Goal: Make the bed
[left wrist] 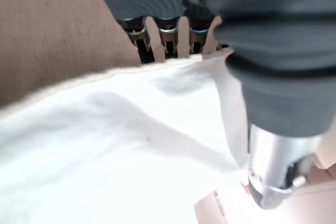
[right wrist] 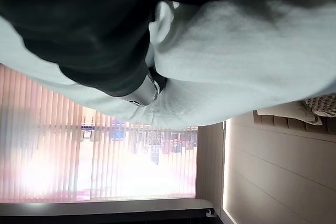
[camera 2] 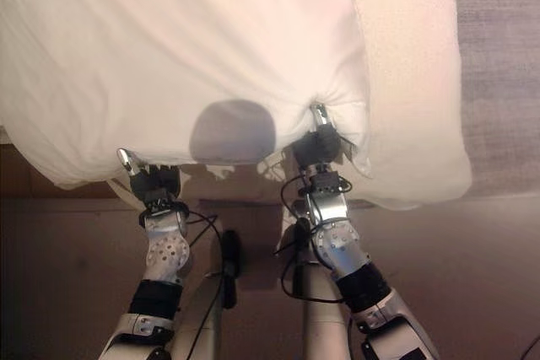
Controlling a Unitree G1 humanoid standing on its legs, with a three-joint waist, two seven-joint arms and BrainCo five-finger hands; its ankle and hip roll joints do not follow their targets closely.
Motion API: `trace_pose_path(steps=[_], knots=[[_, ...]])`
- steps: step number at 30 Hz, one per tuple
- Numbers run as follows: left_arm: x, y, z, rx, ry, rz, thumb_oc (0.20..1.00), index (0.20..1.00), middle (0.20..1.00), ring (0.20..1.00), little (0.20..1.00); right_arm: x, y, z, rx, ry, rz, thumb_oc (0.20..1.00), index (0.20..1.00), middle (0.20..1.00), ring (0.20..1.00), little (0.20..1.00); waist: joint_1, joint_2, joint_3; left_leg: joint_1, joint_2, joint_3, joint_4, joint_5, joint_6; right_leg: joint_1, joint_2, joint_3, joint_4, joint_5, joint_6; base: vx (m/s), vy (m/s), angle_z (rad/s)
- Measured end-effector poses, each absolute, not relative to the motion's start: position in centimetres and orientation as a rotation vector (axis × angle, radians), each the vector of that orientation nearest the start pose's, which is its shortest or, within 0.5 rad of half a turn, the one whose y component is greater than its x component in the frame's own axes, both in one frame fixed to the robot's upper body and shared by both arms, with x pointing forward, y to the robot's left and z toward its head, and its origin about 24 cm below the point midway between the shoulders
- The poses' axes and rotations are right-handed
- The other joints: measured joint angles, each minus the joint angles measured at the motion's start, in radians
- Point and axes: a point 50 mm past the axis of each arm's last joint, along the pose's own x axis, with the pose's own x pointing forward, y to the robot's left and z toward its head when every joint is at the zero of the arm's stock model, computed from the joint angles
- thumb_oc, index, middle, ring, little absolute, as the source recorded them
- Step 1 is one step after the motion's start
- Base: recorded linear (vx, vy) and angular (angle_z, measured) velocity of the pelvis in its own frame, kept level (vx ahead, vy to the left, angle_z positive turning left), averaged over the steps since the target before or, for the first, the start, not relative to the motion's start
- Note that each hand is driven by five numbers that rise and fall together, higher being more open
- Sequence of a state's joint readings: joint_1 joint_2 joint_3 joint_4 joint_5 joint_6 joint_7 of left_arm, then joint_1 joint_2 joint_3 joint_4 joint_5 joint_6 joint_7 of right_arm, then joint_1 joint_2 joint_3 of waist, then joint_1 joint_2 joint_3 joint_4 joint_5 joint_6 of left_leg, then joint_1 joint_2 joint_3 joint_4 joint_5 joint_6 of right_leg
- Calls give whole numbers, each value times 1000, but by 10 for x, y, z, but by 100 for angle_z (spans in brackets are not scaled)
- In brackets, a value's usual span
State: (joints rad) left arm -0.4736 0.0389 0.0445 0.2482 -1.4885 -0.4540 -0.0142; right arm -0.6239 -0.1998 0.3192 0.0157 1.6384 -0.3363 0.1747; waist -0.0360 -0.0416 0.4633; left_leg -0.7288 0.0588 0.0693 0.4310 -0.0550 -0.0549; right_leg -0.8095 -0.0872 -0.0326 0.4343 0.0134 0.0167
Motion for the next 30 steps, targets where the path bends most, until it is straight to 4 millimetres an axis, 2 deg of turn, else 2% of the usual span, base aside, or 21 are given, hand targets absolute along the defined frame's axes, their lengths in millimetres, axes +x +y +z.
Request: trace_pose_path(steps=[5,12,21,30], knots=[[330,169,123,-1453,-502,20,1000,1000,1000,1000,1000,318,-93,213,1365,-486,675,200,200,200,200,200,0,0,0,1,0,0,0,0,0,0,0,0,1,0,0,0,0,0],[330,172,125,-1438,-509,11,1000,1000,1000,1000,1000,318,-93,213,1363,-487,684,200,200,200,200,200,2,0,0,4,0,1,1,0,0,1,-1,1,4,0,0,0,0,0],[351,203,142,-1336,-468,146,1000,1000,1000,1000,1000,317,-87,211,1347,-449,708,200,200,200,200,200,0,0,0,12,1,10,12,0,0,3,-2,8,18,-2,1,1,1,-1],[355,231,148,-1289,-472,258,1000,1000,1000,1000,1000,317,-87,211,1324,-444,711,200,200,200,200,200,1,1,0,2,3,12,13,0,0,-9,-1,8,18,0,-3,0,0,0]])
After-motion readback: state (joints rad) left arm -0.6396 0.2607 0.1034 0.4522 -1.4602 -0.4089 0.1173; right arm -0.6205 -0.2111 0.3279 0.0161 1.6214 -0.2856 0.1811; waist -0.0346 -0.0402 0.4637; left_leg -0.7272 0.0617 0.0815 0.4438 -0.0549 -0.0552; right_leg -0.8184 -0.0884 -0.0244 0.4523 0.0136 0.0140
